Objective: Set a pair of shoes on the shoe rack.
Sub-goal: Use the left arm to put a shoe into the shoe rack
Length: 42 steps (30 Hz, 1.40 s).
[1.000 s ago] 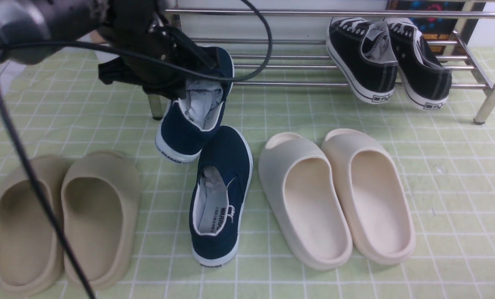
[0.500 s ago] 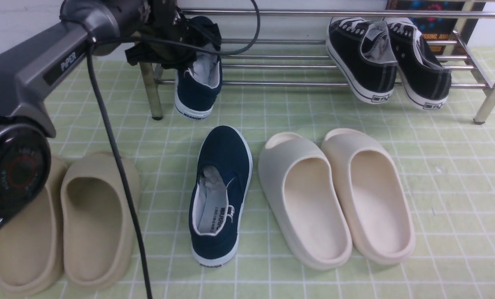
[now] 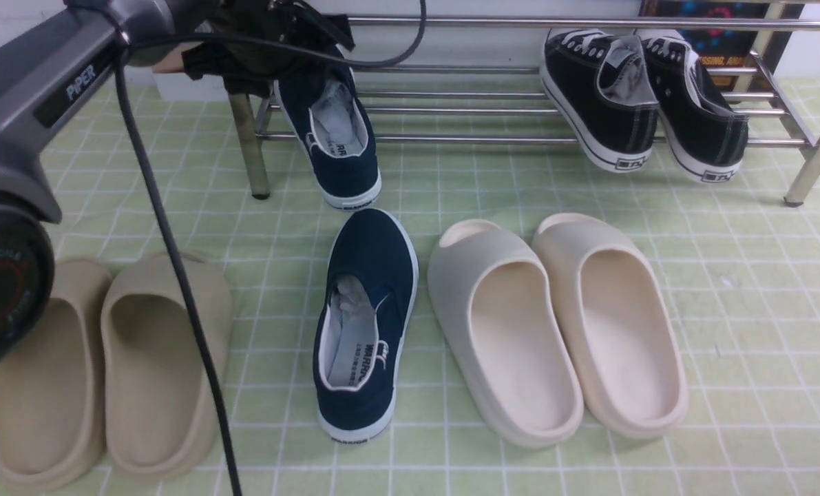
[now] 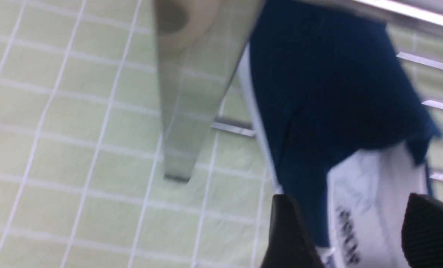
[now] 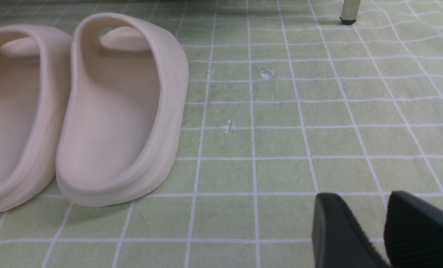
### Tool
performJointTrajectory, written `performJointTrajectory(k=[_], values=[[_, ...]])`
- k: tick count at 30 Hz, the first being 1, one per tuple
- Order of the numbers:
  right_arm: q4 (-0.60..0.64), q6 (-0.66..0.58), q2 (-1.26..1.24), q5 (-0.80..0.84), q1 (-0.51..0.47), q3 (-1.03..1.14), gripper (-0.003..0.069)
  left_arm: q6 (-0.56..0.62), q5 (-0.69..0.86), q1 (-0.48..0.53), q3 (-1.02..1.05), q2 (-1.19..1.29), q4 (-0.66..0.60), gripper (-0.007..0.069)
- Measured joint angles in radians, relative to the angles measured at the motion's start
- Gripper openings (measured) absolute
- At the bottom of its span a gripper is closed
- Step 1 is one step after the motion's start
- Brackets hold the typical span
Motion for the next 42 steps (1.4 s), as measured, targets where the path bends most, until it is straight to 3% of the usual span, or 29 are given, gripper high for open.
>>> performJointTrajectory(k=[9,11,16,17,28,34,39,42], values=[[0.000,0.000,0.000,0.001,0.000,0.000,0.0239,0.076,0.026,-0.006,0.003,0.091,-0.086,0.0351],[0.000,0.000,0.000,0.001,0.000,0.000,0.0239,0.079,0.004,-0.007,0.005,0.107,-0.088,0.0292],[0.000,0.000,0.000,0.001,0.000,0.000,0.0239,0.056,-0.037,-0.008,0.005,0.109,-0.043,0.0020],[0.000,0.000,0.000,0.001,0.000,0.000,0.0239,0.056,-0.041,-0.008,0.005,0.109,-0.031,0.0009],[0.000,0.000,0.000,0.001,0.000,0.000,0.0239,0.078,-0.150,-0.004,-0.038,0.117,0.004,0.0015],[0.000,0.000,0.000,0.001,0.000,0.000,0.0239,0.017,-0.197,-0.005,-0.042,0.123,0.010,0.0033],[0.000,0.000,0.000,0.001,0.000,0.000,0.0239,0.007,-0.243,-0.006,-0.044,0.123,0.020,0.0179],[0.000,0.000,0.000,0.001,0.000,0.000,0.0239,0.007,-0.221,-0.006,-0.057,0.118,0.028,0.0321]])
